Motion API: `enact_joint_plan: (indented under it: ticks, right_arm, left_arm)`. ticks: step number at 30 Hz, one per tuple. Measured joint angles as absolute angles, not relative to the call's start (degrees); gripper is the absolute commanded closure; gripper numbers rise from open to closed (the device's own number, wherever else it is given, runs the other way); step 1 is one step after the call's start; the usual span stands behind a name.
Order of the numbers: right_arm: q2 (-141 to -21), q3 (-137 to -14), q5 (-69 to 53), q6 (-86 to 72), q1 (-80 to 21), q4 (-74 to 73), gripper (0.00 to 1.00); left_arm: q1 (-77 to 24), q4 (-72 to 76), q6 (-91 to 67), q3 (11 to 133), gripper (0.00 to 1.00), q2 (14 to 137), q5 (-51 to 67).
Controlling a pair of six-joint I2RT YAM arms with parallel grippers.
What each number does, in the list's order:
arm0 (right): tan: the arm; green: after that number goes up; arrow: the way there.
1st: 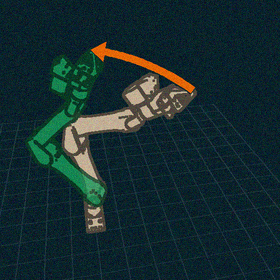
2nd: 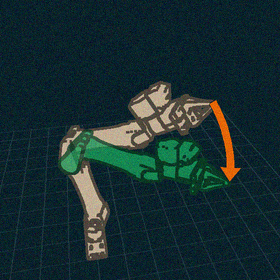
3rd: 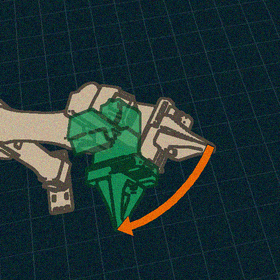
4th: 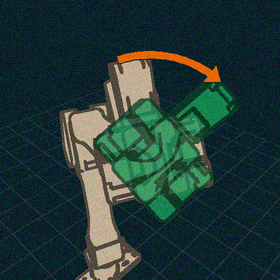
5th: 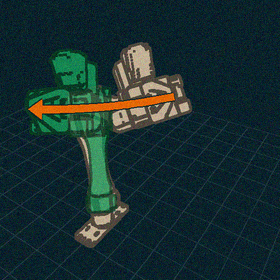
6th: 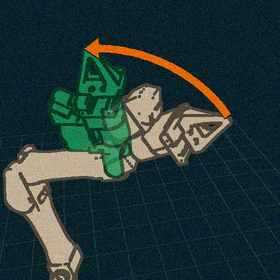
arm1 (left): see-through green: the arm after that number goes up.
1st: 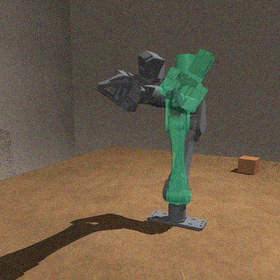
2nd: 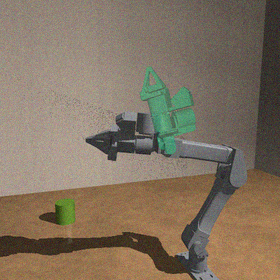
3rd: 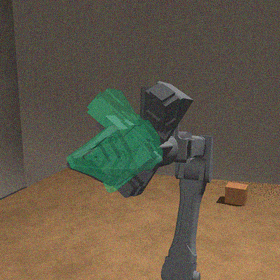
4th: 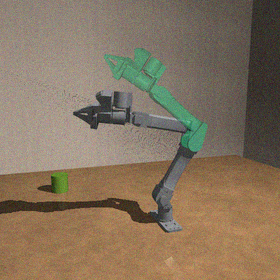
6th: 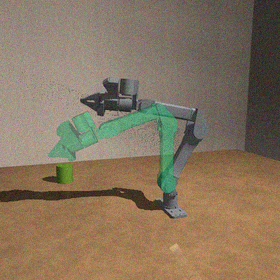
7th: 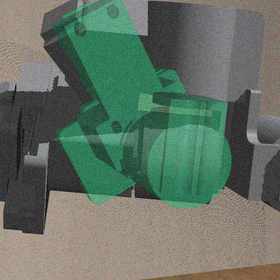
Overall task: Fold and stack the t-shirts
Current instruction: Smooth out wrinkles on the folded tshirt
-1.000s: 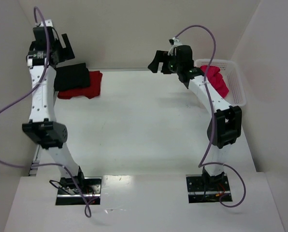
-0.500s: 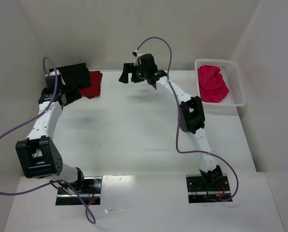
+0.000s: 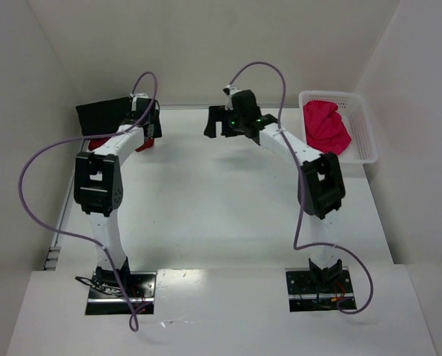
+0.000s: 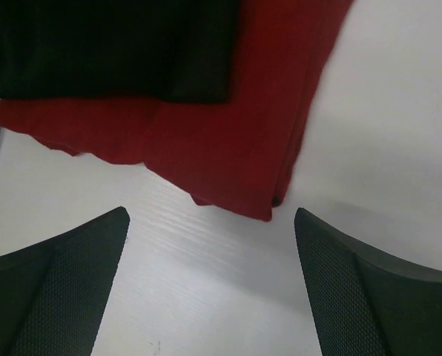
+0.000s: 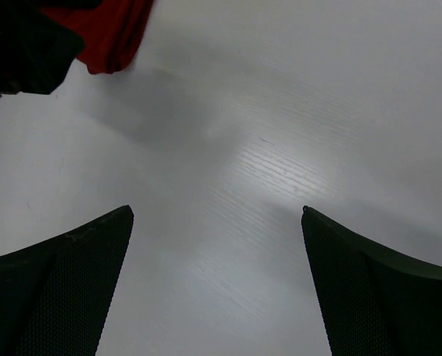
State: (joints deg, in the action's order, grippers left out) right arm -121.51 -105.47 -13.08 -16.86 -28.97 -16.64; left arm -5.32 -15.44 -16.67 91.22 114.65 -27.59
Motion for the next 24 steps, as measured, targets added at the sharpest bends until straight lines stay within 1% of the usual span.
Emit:
enact_joint_plan:
  ticks: [2,5,8,11,18,24]
  right_arm:
    - [-116.2,-99.7,-12.4,-16.9,-26.5,-15.9,0.0]
    - [-109.3,-94.2,-10.7,-16.8,-22.9,-15.5,0.0]
    - [-103.4,-90.5,-9.0,-16.6,-20.6,-14.8,0.0]
    - [-99.1,-87.5,-8.4,-16.4,-20.7,-14.2,0.0]
    - [-97.3,-84.5,-7.9,-16.3,-21.1,-13.9,0.0]
    - [-97.4,-84.1,-7.7,-16.3,-21.1,-14.2,0.0]
  left_arm:
    - [-6.2,-15.5,-15.7,92.4,0.0,117.8,-31.9]
    - [-6.4,-15.7,-14.5,94.3,0.0,121.6,-37.9]
    - [-5.6,-15.5,-13.2,94.6,0.0,122.8,-42.1]
    - [-4.4,-14.5,-11.6,95.3,0.0,122.8,-44.8]
    - [-2.6,-11.2,-7.6,102.4,0.0,126.1,-45.9]
    - [-2.4,-10.3,-5.9,104.6,0.0,128.6,-39.6]
